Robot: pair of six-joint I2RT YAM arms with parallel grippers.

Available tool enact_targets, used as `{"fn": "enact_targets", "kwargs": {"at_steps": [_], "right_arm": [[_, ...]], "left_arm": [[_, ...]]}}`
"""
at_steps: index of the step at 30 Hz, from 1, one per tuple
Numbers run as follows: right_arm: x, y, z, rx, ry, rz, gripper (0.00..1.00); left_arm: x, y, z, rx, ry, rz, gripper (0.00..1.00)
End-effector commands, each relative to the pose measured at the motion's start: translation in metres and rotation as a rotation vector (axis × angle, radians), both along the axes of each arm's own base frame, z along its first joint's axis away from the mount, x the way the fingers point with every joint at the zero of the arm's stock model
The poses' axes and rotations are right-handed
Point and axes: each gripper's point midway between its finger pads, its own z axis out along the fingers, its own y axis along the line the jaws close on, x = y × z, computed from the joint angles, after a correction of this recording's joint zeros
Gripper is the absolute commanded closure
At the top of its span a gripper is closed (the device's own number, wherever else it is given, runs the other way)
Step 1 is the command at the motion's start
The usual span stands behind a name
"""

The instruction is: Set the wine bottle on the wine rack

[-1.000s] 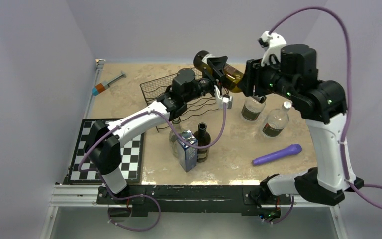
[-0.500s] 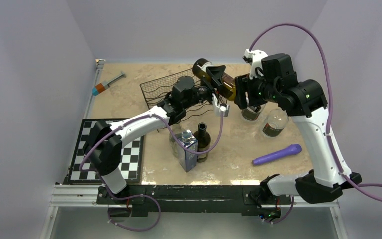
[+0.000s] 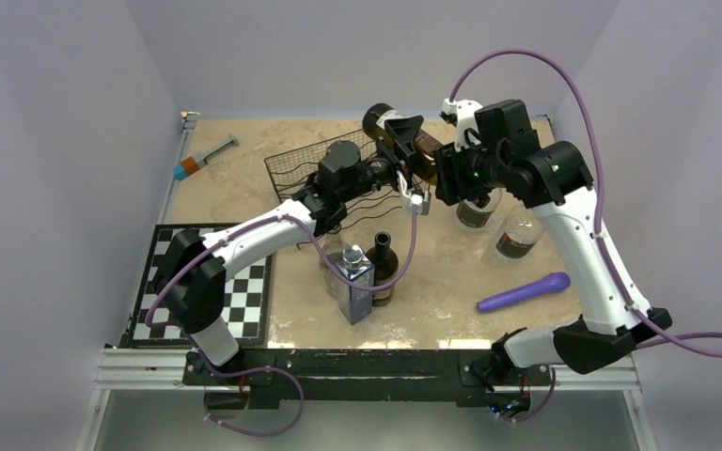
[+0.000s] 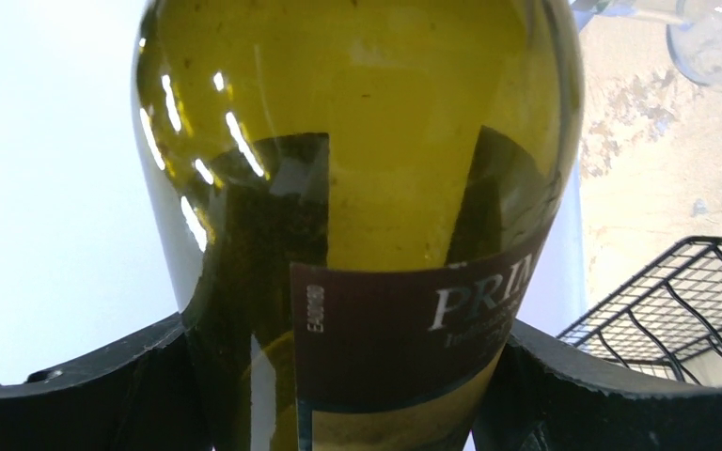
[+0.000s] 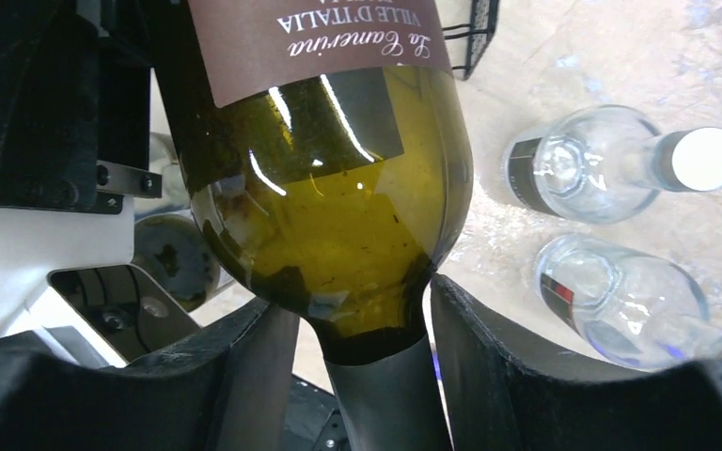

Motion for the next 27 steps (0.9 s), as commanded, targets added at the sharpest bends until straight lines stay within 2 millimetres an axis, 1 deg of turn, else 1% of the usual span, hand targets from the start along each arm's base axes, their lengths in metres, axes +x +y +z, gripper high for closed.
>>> {"fn": "enact_targets", "kwargs": {"at_steps": [1, 6, 11, 13, 14, 16, 17, 19, 20, 21, 24, 25, 26, 27], "right_arm": [[0.006, 0.019, 0.005, 0.063, 0.000, 0.051, 0.47], [0.006, 0.019, 0.002, 0.059, 0.002, 0.051, 0.47], [0.009, 0.020, 0.000, 0.053, 0.008, 0.052, 0.44], [0.011, 0.019, -0.002, 0.036, 0.009, 0.044, 0.46], [0.011, 0.020, -0.003, 0.031, 0.012, 0.045, 0.49], [0.011, 0.019, -0.005, 0.020, 0.013, 0.043, 0.63], [0.012, 0.019, -0.006, 0.015, 0.012, 0.040, 0.72], [0.012, 0.017, -0.008, 0.003, 0.006, 0.031, 0.94], [0.013, 0.016, -0.008, -0.002, 0.001, 0.028, 1.00], [0.013, 0.015, -0.007, -0.004, -0.003, 0.027, 1.00], [0.019, 0.006, -0.003, -0.028, -0.049, -0.026, 1.00], [0.023, 0.001, 0.001, -0.034, -0.072, -0.061, 1.00], [0.027, -0.003, 0.006, -0.037, -0.099, -0.101, 1.00], [0.031, -0.007, 0.012, -0.037, -0.124, -0.136, 1.00]], "left_arm": [[-0.028, 0.016, 0.092, -0.214, -0.130, -0.054, 1.00], [-0.027, 0.014, 0.094, -0.221, -0.132, -0.062, 1.00], [-0.026, 0.014, 0.098, -0.229, -0.141, -0.061, 1.00], [-0.025, 0.014, 0.101, -0.243, -0.131, -0.058, 1.00], [-0.024, 0.014, 0.102, -0.254, -0.117, -0.057, 1.00], [-0.023, 0.014, 0.104, -0.270, -0.086, -0.058, 1.00], [-0.022, 0.014, 0.106, -0.280, -0.072, -0.058, 1.00], [-0.021, 0.015, 0.108, -0.301, -0.051, -0.060, 1.00], [-0.021, 0.015, 0.110, -0.309, -0.045, -0.062, 1.00], [-0.021, 0.015, 0.110, -0.313, -0.041, -0.064, 1.00], [-0.019, 0.016, 0.113, -0.338, -0.055, -0.057, 1.00], [-0.020, 0.016, 0.114, -0.358, -0.060, -0.060, 0.96], [-0.021, 0.018, 0.117, -0.382, -0.063, -0.064, 0.84], [-0.021, 0.019, 0.119, -0.397, -0.061, -0.068, 0.67]]}}
